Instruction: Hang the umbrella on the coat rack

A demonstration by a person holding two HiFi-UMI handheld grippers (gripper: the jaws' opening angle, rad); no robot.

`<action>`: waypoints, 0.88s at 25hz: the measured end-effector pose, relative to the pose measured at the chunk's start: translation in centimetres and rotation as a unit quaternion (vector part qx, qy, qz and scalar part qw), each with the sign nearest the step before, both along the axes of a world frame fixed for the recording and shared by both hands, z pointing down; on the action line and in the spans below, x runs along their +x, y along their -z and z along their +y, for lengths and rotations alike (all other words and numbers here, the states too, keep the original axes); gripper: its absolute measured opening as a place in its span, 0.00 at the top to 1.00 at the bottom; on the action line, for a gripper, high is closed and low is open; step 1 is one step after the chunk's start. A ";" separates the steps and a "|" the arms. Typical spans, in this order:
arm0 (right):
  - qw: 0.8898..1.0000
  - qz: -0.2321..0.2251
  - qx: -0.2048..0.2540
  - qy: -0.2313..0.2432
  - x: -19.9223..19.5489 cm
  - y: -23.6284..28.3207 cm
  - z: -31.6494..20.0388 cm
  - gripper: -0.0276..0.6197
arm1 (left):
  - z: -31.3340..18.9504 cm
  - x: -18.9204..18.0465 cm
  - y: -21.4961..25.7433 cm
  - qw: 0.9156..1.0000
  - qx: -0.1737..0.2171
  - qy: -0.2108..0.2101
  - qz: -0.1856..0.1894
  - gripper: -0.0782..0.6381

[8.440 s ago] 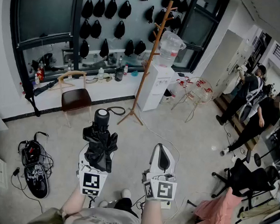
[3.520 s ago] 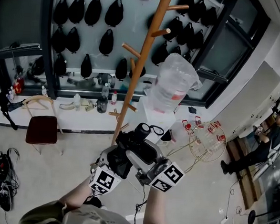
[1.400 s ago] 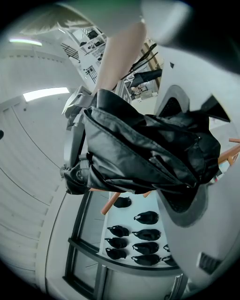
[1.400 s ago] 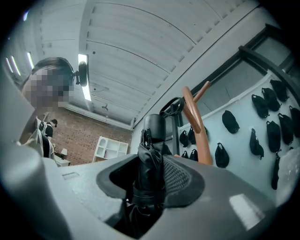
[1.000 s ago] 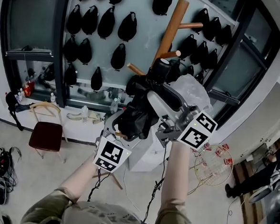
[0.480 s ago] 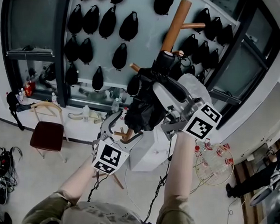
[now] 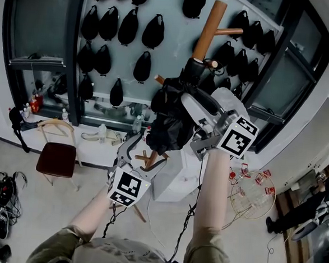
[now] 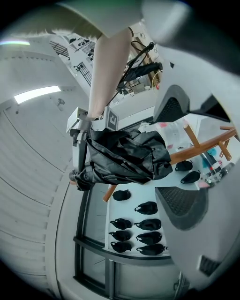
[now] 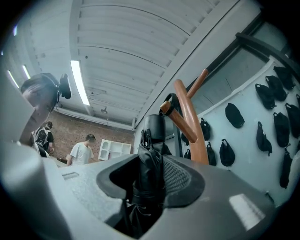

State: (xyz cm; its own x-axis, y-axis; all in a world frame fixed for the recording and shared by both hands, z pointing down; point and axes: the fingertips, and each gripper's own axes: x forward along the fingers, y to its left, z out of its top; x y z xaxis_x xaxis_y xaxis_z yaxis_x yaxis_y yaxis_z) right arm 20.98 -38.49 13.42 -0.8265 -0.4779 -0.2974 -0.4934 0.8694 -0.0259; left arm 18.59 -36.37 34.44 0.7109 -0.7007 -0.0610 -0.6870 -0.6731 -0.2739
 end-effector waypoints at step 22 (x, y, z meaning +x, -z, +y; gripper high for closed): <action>0.999 -0.021 -0.030 -0.022 1.6 -5.7 -2.7 0.71 | -1.3 -0.6 -2.1 1.000 -0.025 0.015 -0.003 0.31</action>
State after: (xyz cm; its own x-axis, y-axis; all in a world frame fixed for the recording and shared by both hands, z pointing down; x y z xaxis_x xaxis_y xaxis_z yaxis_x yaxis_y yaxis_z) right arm 22.54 -41.17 19.10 -0.7915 -0.5323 -0.3003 -0.5293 0.8427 -0.0986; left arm 17.99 -37.71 36.58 0.6894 -0.7240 -0.0224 -0.7060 -0.6646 -0.2448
